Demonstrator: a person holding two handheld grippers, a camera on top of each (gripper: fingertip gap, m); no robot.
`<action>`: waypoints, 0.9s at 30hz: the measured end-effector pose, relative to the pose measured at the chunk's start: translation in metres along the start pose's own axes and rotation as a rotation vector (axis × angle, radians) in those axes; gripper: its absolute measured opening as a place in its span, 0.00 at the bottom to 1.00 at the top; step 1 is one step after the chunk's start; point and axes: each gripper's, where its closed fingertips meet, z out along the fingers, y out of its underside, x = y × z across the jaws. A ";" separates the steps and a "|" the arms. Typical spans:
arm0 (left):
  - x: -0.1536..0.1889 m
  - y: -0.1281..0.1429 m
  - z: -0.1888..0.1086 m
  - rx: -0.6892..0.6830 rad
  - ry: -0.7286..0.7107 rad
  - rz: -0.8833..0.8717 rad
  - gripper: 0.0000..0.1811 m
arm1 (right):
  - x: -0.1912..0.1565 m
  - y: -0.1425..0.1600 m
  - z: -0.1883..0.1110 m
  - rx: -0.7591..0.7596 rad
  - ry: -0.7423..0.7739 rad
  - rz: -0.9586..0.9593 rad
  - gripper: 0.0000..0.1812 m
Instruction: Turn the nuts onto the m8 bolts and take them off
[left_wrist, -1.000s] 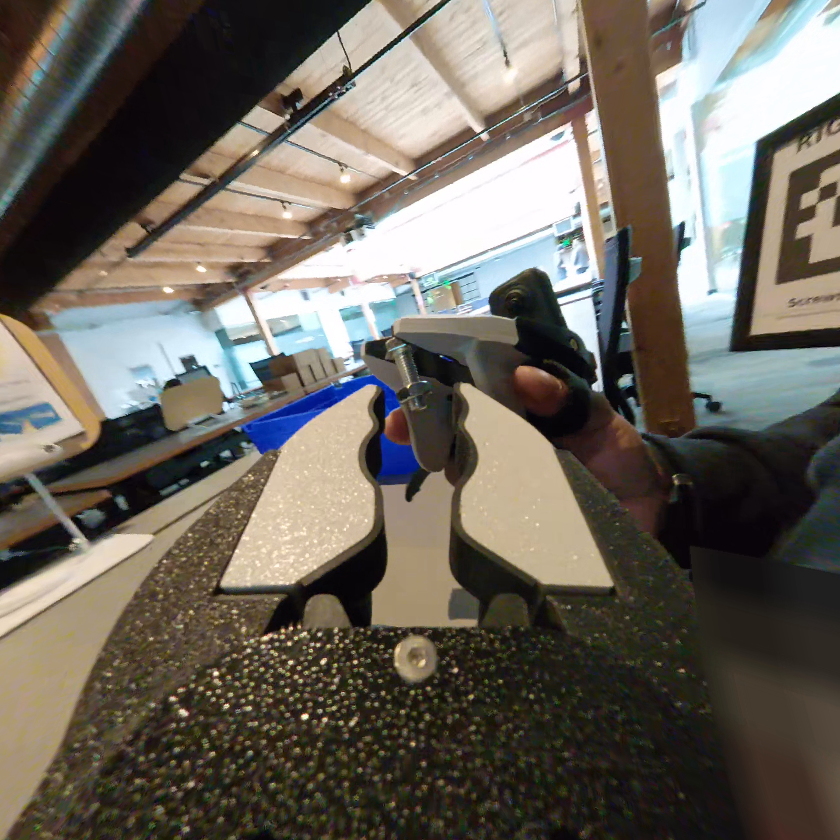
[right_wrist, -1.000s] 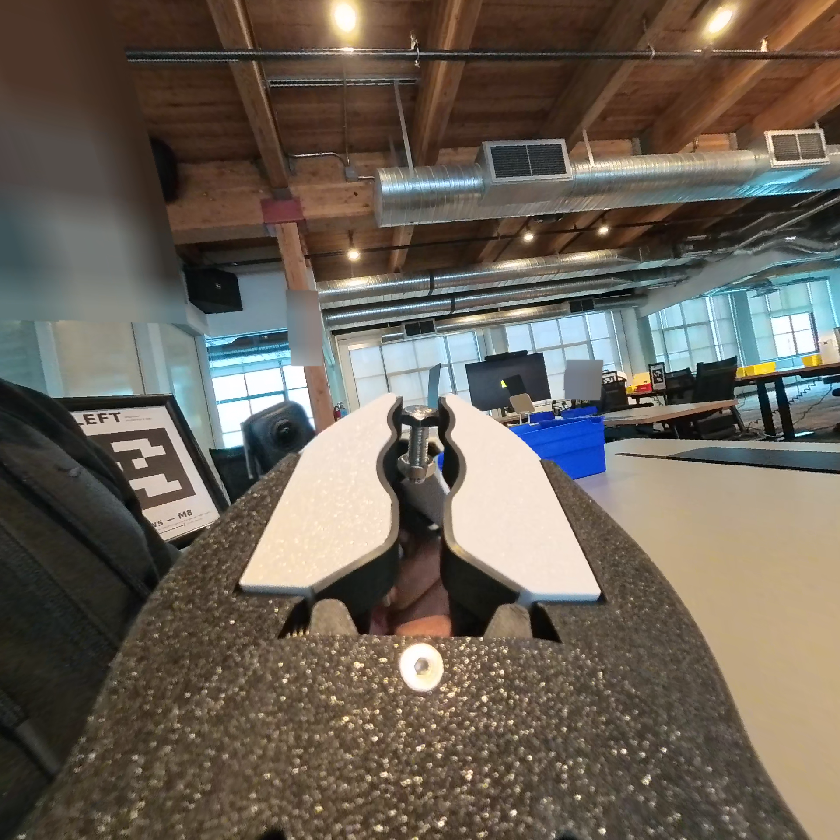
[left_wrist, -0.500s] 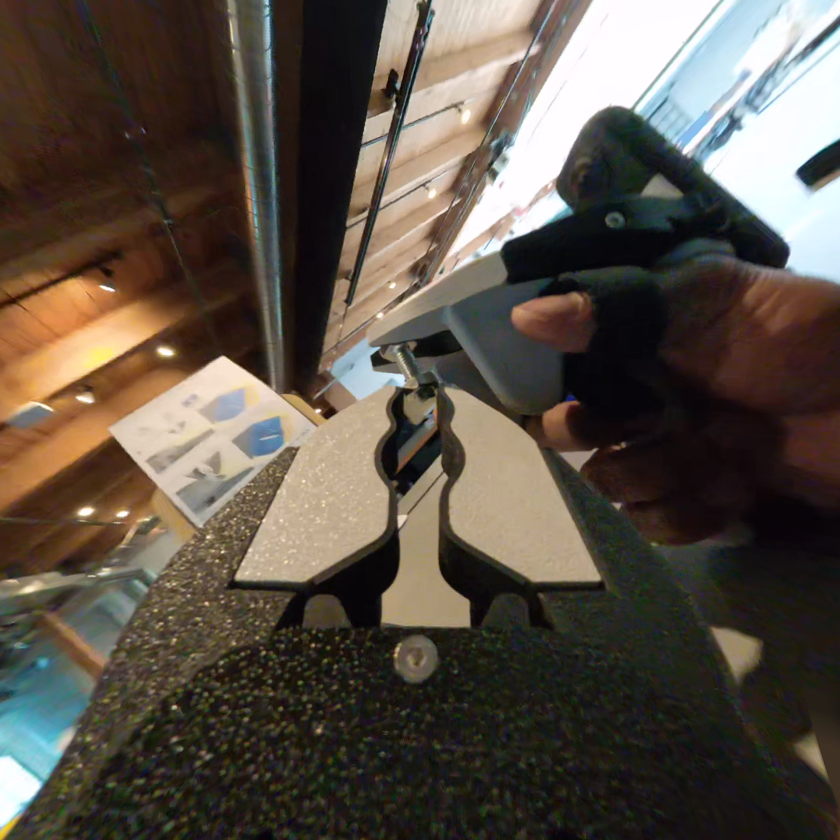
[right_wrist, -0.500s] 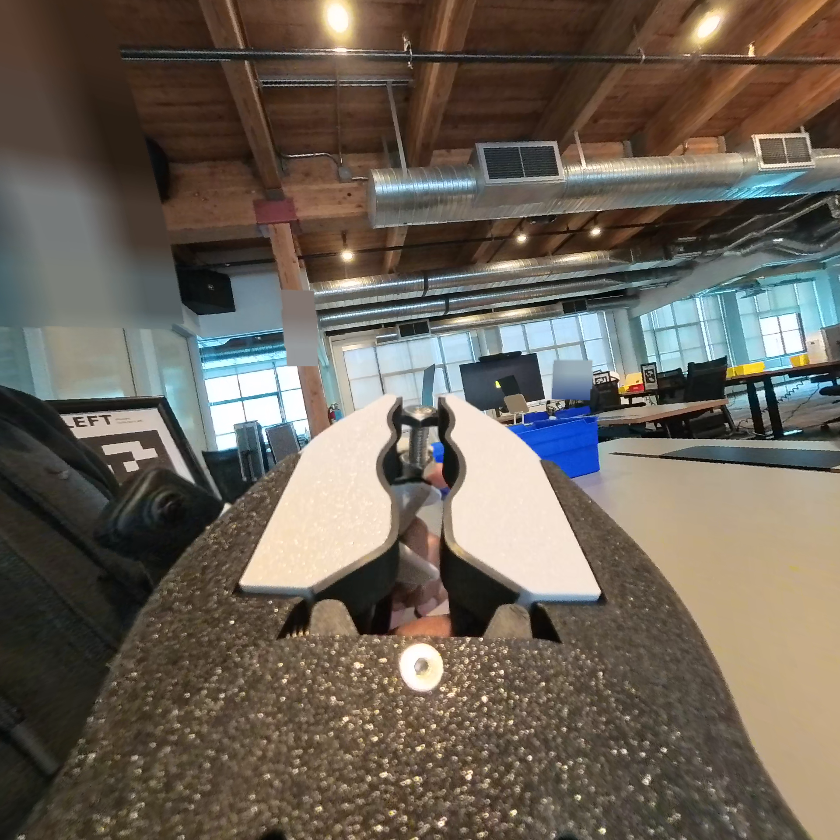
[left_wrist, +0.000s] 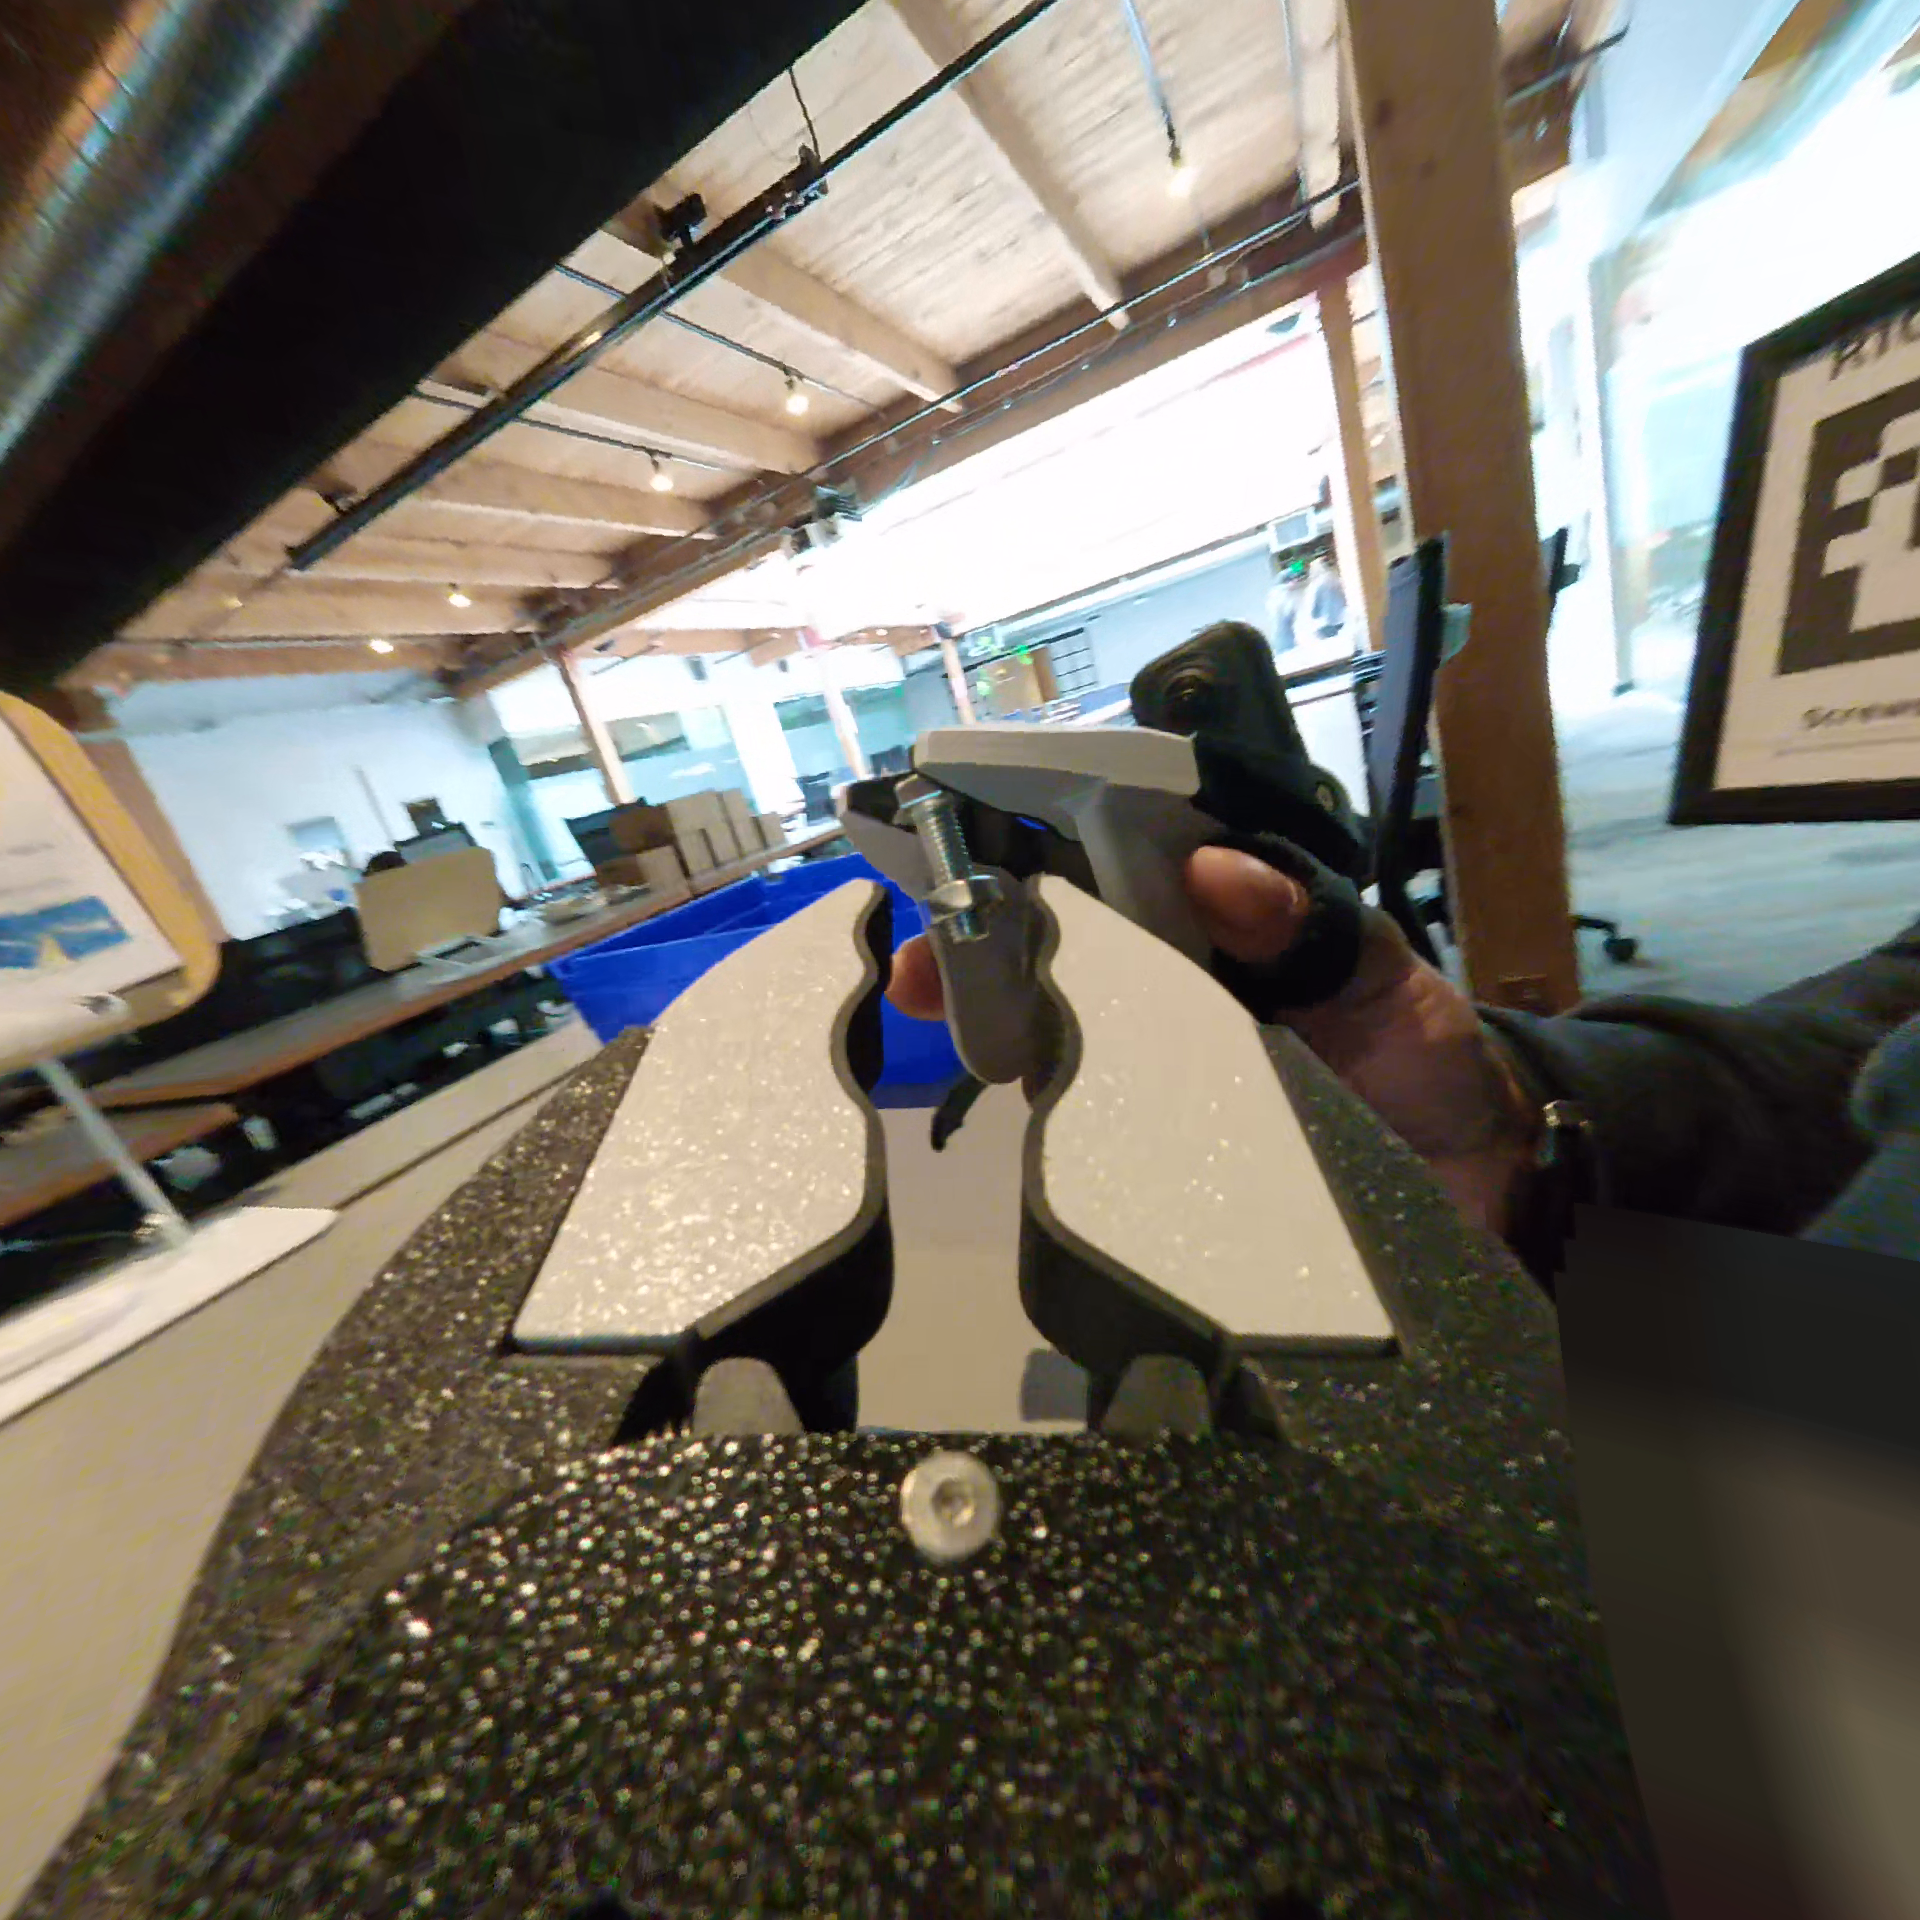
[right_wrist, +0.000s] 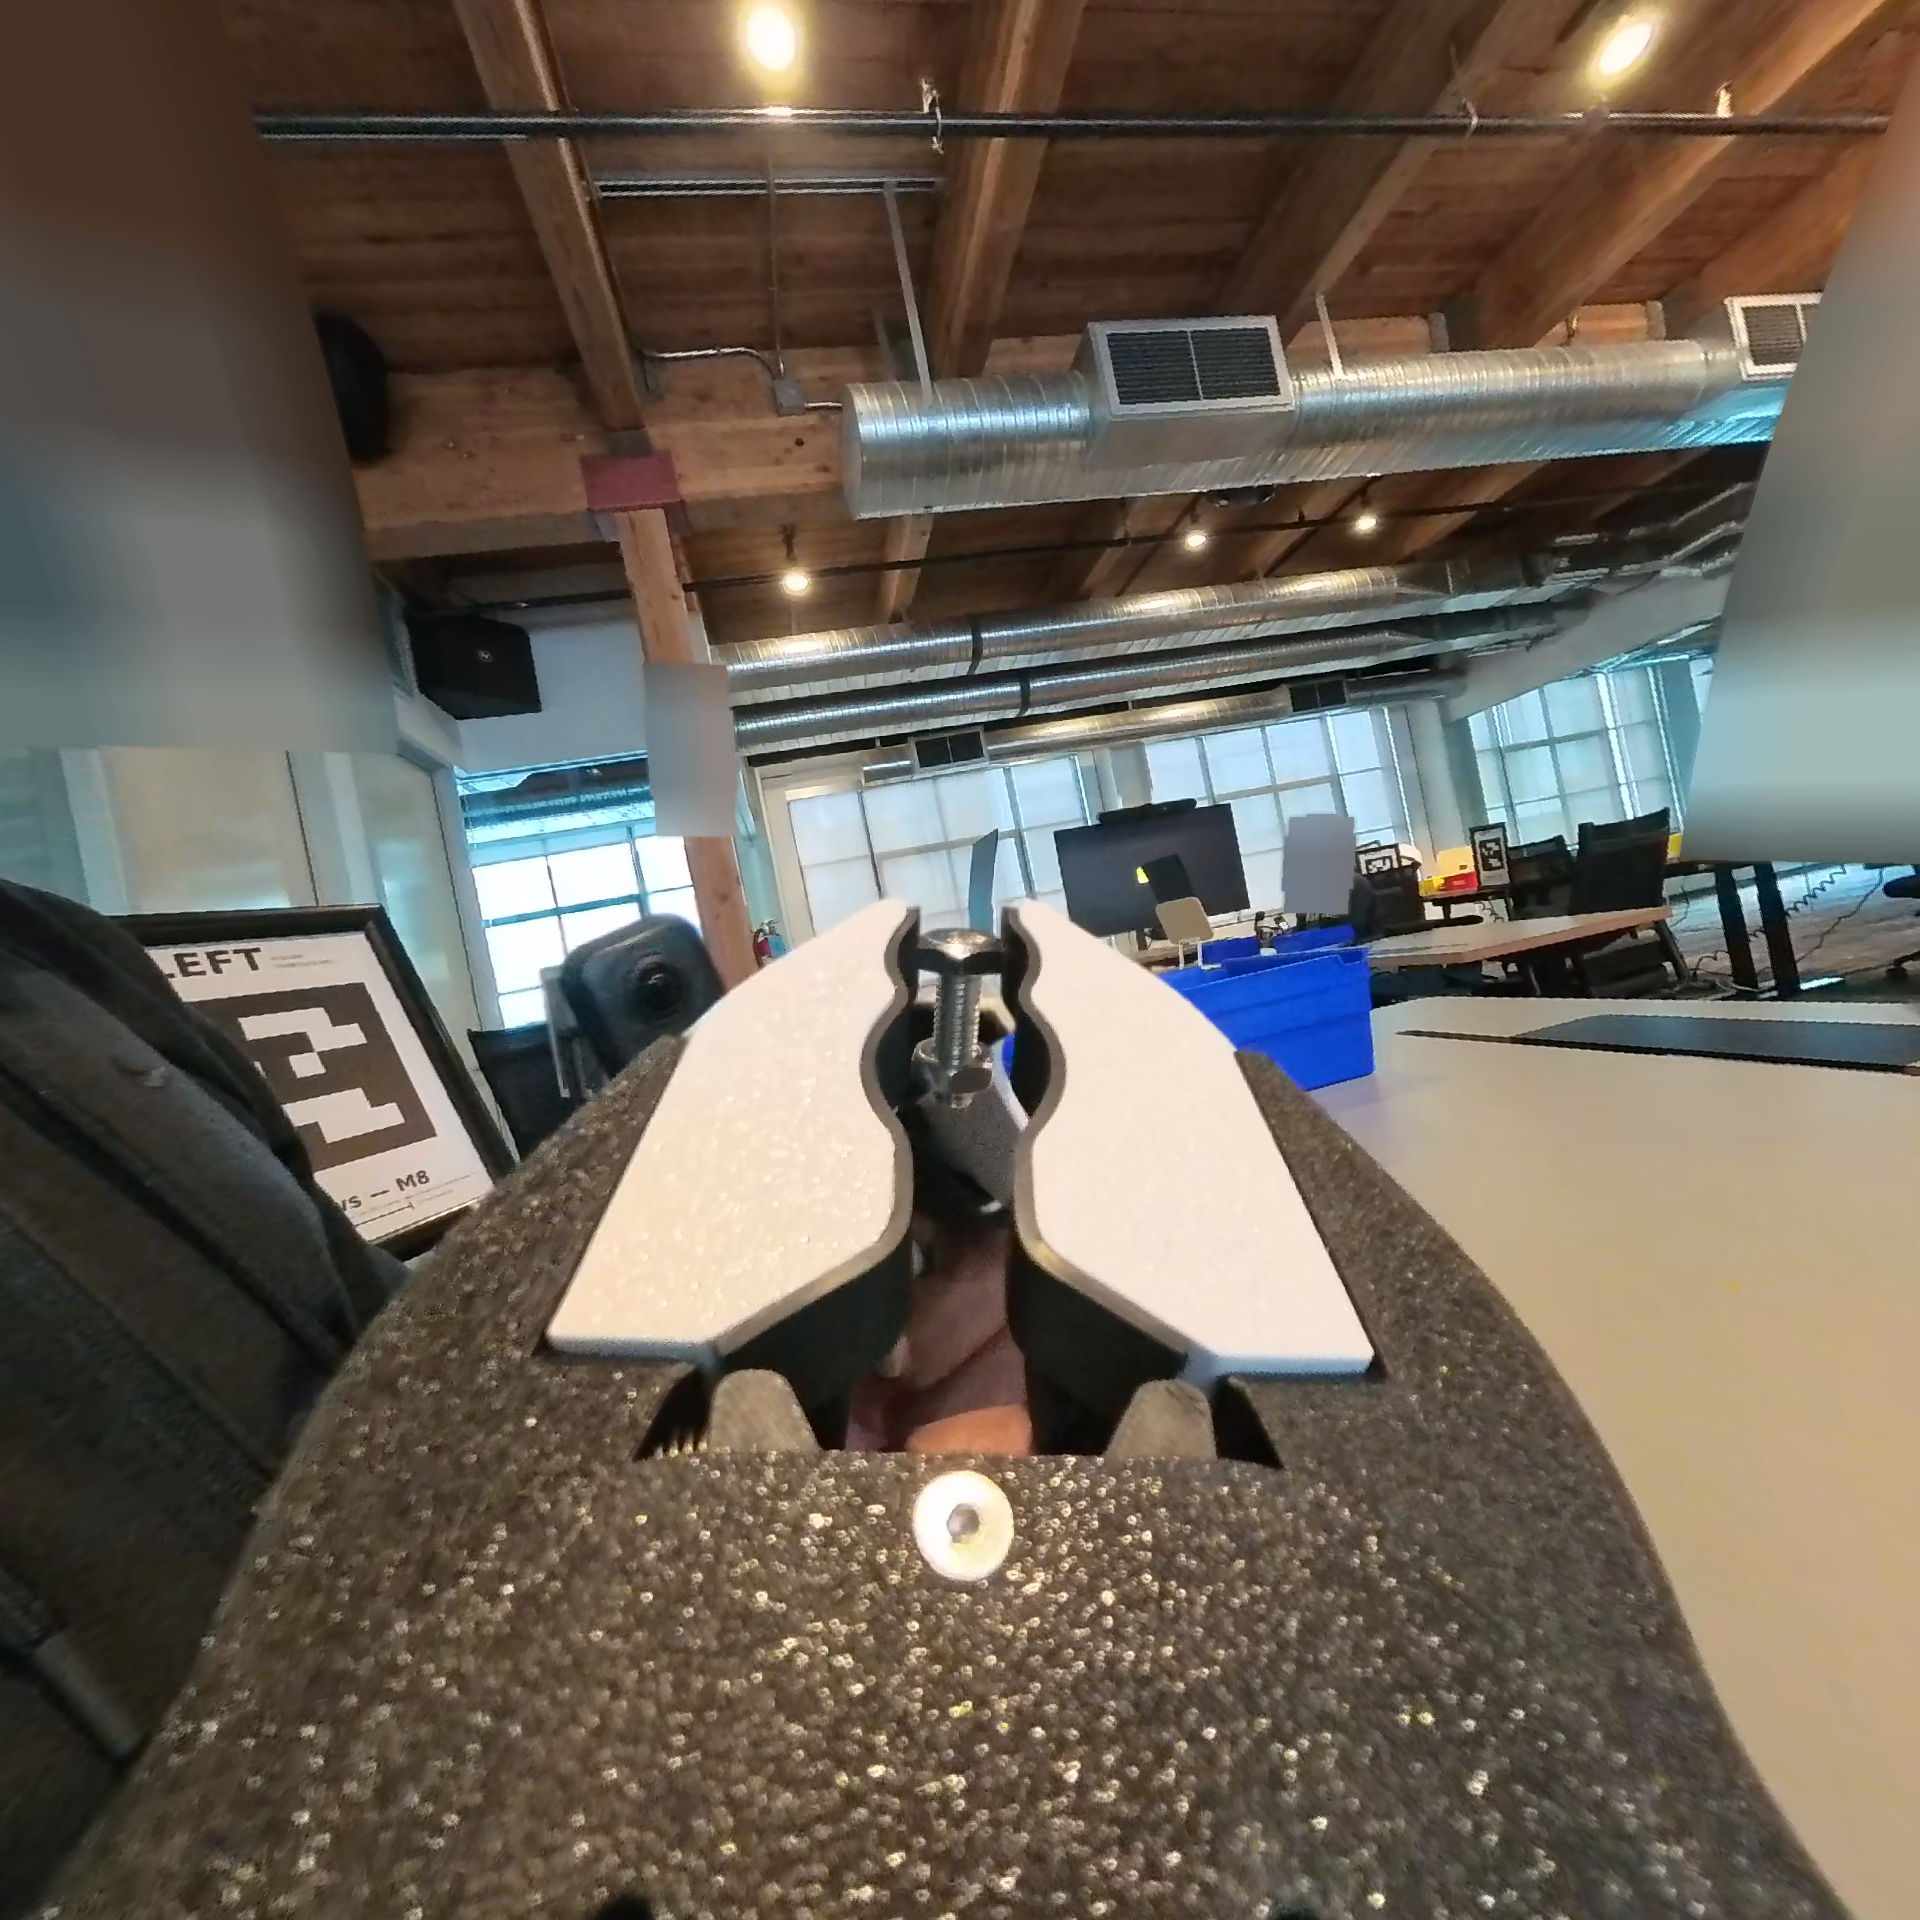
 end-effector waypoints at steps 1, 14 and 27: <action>0.001 0.000 0.001 0.000 0.013 -0.029 0.12 | -0.001 0.001 0.000 -0.004 -0.003 -0.002 0.08; -0.004 0.004 0.002 -0.106 -0.251 0.531 0.08 | 0.001 0.001 0.001 -0.006 0.011 -0.017 0.08; 0.000 0.000 -0.001 0.018 0.081 -0.211 0.15 | 0.000 0.001 0.001 -0.006 0.003 -0.011 0.08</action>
